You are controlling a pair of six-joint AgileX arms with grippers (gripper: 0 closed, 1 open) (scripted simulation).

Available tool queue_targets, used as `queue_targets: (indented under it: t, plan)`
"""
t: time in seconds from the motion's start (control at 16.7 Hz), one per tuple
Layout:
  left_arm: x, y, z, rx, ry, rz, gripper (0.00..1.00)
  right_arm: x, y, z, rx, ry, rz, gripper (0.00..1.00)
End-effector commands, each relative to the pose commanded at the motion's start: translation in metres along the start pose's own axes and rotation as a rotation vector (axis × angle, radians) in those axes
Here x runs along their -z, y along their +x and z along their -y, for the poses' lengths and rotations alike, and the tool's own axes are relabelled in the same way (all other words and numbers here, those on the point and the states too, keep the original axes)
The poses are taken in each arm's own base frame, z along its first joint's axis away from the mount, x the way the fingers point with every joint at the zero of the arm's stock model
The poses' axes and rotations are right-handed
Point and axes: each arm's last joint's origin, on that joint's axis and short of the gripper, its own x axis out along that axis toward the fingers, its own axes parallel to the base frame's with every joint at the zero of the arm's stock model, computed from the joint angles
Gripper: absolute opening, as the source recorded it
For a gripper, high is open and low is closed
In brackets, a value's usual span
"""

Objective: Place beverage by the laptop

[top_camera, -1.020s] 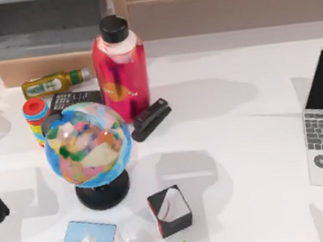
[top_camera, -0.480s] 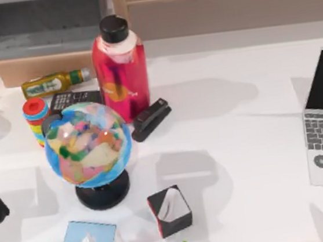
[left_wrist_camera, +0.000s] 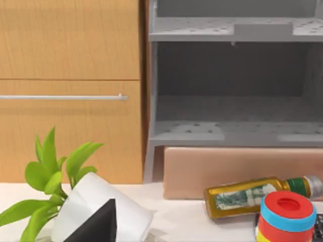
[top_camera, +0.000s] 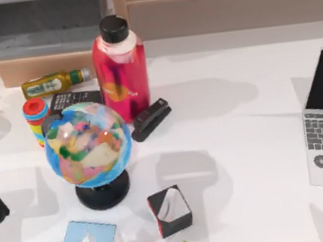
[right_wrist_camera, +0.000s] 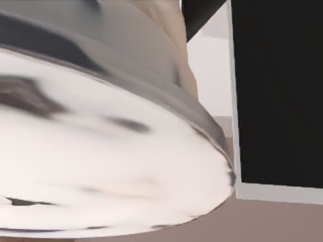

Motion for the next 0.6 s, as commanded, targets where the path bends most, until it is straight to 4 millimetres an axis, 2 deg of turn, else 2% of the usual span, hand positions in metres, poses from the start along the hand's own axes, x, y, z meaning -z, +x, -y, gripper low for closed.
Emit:
queue_targets:
  t: [0.24,0.6]
  plan:
    - [0.0,0.0,0.0,0.0,0.0,0.0,1.0,0.0,0.0,0.0,0.0,0.0,0.0,0.98]
    - [0.0,0.0,0.0,0.0,0.0,0.0,1.0,0.0,0.0,0.0,0.0,0.0,0.0,1.0]
